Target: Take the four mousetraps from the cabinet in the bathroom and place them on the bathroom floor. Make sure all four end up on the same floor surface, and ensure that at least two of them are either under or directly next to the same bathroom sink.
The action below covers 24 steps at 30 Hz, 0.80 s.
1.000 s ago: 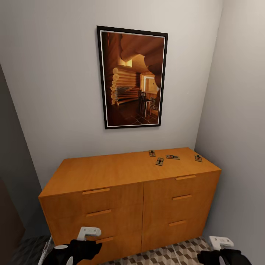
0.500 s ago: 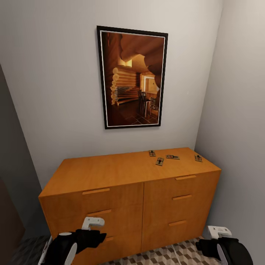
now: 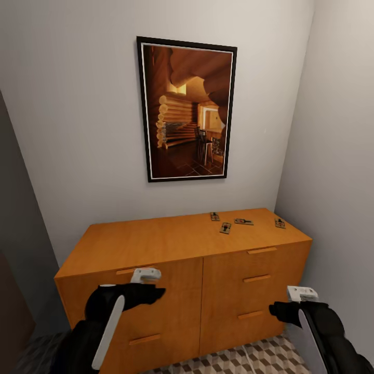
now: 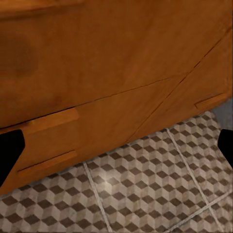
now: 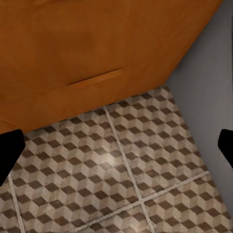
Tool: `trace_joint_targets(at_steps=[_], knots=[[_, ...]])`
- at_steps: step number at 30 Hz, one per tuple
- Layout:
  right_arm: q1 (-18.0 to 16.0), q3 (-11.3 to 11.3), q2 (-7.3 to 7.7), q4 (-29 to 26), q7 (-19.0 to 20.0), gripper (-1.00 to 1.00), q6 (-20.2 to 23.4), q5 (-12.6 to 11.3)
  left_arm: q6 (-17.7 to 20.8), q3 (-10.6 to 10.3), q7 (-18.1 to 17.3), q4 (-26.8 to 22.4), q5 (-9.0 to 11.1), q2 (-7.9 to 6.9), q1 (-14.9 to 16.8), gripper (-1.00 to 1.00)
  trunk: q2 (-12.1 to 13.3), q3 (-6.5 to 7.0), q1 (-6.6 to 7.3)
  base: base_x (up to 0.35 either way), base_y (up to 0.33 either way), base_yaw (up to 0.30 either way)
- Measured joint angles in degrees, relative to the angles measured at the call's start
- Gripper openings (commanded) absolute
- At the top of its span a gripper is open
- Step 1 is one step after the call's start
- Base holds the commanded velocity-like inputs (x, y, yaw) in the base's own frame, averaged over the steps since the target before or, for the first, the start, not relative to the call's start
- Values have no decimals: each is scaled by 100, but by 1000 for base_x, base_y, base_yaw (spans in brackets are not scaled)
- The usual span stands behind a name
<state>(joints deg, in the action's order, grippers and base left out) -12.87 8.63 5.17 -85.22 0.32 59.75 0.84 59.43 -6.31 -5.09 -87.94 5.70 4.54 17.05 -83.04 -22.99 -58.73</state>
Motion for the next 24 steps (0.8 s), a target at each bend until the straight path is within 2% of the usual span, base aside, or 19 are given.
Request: trace_joint_targets(at_steps=[6,13,19,20,24], knots=[[-390,-7,0,2,-7,100,0,4,28,0,-240,0,-2,305,497,100,0,0,0,0,0,0],[-656,-14,0,6,-51,100,0,7,26,-2,-577,-1,73,446,910,100,0,0,0,0,0,0],[-743,-21,-2,12,-135,100,0,4,28,-13,-1022,-1,437,488,1249,100,0,0,0,0,0,0],[-743,-21,-2,12,-136,100,0,4,28,-13,-1024,-1,433,488,1251,100,0,0,0,0,0,0],[-765,-23,-1,12,-174,100,0,4,31,-21,-1151,-1,765,494,1471,100,0,0,0,0,0,0]])
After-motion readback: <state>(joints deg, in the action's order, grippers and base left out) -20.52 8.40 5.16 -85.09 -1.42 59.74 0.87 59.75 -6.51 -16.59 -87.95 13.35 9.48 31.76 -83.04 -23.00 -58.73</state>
